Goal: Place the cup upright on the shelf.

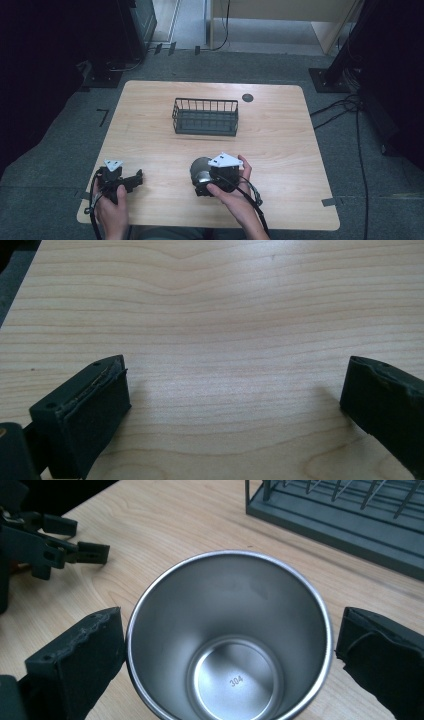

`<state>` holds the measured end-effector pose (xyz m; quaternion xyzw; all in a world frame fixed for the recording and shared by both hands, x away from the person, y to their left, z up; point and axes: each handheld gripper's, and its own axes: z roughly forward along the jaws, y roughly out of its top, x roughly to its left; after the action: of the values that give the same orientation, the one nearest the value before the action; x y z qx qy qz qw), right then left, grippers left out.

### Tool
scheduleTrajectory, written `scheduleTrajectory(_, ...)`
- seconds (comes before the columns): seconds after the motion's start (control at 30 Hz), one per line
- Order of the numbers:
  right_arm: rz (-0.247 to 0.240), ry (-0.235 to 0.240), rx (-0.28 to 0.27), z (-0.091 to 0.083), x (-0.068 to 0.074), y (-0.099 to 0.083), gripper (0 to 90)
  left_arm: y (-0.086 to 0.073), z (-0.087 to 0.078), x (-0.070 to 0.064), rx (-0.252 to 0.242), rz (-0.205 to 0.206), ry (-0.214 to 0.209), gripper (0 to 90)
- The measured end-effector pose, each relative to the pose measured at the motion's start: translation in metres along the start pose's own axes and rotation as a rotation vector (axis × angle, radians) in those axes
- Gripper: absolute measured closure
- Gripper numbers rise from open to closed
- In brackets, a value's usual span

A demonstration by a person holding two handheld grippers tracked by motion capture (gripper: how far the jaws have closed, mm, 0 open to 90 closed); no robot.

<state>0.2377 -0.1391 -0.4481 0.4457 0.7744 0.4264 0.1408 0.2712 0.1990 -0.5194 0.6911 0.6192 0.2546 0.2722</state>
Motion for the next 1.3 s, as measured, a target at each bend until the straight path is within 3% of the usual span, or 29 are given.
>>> scheduleTrajectory(0.2, -0.009, 0.010, 0.011, 0.002, 0.004, -0.001, 0.0, 0.000, 0.000, 0.000, 0.000, 0.000, 0.000, 0.0)
scheduleTrajectory(0.6, -0.061, -0.053, 0.102, 0.017, 0.004, -0.007, 0.0, 0.000, 0.000, 0.000, 0.000, -0.001, 0.000, 0.0)
scheduleTrajectory(0.77, -0.088, -0.061, 0.116, 0.020, 0.003, -0.008, 0.0, 0.000, 0.000, 0.000, 0.000, -0.001, 0.000, 0.0)
scheduleTrajectory(1.03, -0.104, -0.047, 0.100, 0.020, 0.003, -0.008, 6.5, 0.000, 0.000, 0.000, 0.000, -0.001, 0.000, 0.0)
scheduleTrajectory(1.3, -0.183, -0.029, 0.099, 0.016, 0.001, -0.004, 6.8, 0.000, 0.000, 0.000, 0.000, -0.001, 0.000, 0.0)
